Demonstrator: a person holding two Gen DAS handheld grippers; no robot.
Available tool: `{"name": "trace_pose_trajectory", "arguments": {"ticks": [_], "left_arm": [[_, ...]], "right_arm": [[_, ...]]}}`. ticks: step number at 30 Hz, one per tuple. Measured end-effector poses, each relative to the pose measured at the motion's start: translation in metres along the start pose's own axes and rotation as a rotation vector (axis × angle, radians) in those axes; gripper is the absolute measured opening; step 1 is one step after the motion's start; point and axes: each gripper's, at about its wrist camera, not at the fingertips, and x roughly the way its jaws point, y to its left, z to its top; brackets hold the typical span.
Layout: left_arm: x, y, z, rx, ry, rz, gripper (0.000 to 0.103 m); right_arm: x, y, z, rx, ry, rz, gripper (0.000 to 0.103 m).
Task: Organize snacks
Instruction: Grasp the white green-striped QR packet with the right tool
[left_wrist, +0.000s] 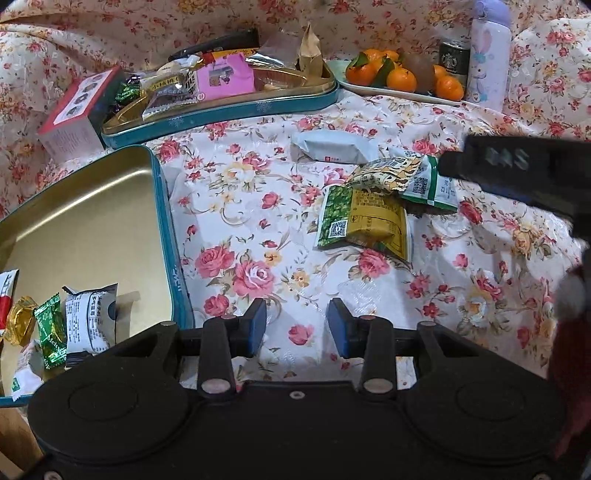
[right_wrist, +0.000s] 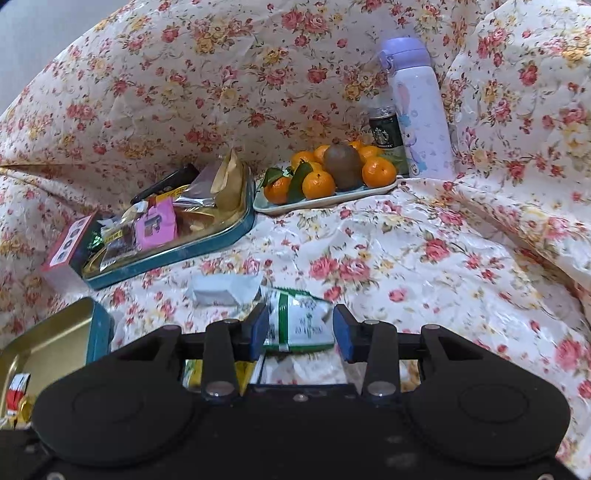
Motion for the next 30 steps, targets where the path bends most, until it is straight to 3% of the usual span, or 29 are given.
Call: {"name": "trace_pose_trajectory", "arguments": {"ticks": [12, 22, 26, 30], "left_arm": [[-0.002, 0.000, -0.004, 0.020, -0.021, -0.003, 0.048], [-0.004, 0.012, 0.004, -0.052, -0.009, -0.081, 0.047], [-0.009, 0.013, 0.014, -0.056, -0.035, -0.074, 0.047], [-0.012, 0.013, 0.019, -0.046, -0.045, -0.070, 0.047]], "right_arm": [[0.038, 0.015, -0.004, -0.053, 0.041, -0.014, 0.054], [0.020, 0.007, -0.015, -0.112, -0.021, -0.079, 0.046], [0.007, 0.019, -0.027, -0.233, -0.104, -0.134, 0.041], [0.007, 0.026, -0.036, -0.323, -0.086, -0.148, 0.041]]}}
